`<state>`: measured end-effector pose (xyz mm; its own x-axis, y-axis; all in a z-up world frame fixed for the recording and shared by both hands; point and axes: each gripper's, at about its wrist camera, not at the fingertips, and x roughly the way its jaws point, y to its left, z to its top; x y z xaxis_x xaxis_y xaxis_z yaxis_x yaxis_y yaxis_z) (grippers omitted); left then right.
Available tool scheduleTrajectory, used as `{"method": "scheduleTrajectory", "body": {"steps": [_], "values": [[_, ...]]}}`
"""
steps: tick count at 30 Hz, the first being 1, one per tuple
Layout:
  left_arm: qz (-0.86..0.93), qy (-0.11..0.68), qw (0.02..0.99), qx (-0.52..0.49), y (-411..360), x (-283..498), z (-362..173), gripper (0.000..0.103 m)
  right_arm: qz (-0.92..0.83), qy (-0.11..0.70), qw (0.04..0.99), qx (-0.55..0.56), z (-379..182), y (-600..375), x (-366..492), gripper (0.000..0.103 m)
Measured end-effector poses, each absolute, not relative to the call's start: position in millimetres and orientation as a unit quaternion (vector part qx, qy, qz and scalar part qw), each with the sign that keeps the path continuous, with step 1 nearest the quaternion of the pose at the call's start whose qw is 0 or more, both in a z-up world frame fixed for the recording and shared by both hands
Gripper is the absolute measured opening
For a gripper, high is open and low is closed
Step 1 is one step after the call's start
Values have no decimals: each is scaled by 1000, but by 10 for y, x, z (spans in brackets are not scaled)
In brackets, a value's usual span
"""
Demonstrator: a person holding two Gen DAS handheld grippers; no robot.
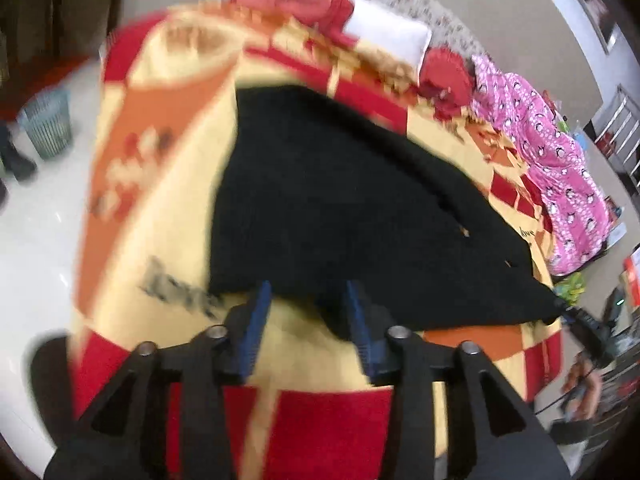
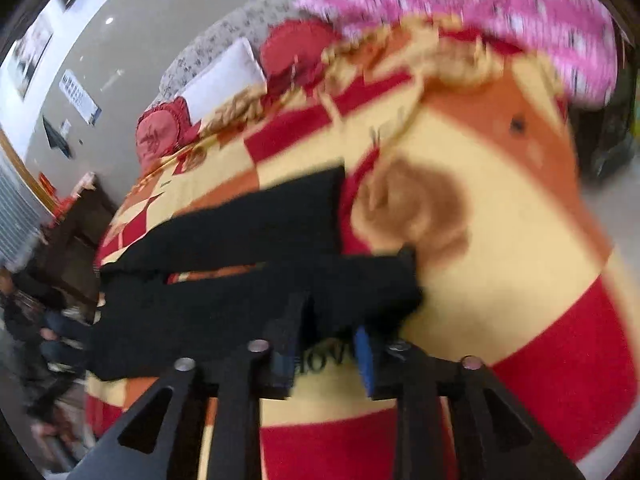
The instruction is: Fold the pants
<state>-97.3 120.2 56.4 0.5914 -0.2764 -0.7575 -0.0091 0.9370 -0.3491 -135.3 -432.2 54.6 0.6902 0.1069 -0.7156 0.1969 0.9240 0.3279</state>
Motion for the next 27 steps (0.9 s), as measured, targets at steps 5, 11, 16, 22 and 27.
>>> {"method": "scheduleTrajectory", "body": {"steps": [5,11,16,22,27], "values": [[-72,393,900,-171,1309,-855,936,72,-42,360,925,110,930,-4087,-1175,55],[-88,396,892,-199,1209,-366,943,82,-134,320,934,85,1250,-4272,-1129,66],[-86,419,879,-213,1035,80,761,82,8,315,940,128,1200,-4009,-894,68],[-59,447,864,-223,883,542,512,82,171,386,906,26,626,-2792,-135,68],[-40,468,849,-244,857,835,380,82,204,406,886,-92,289,-2084,177,68]]}}
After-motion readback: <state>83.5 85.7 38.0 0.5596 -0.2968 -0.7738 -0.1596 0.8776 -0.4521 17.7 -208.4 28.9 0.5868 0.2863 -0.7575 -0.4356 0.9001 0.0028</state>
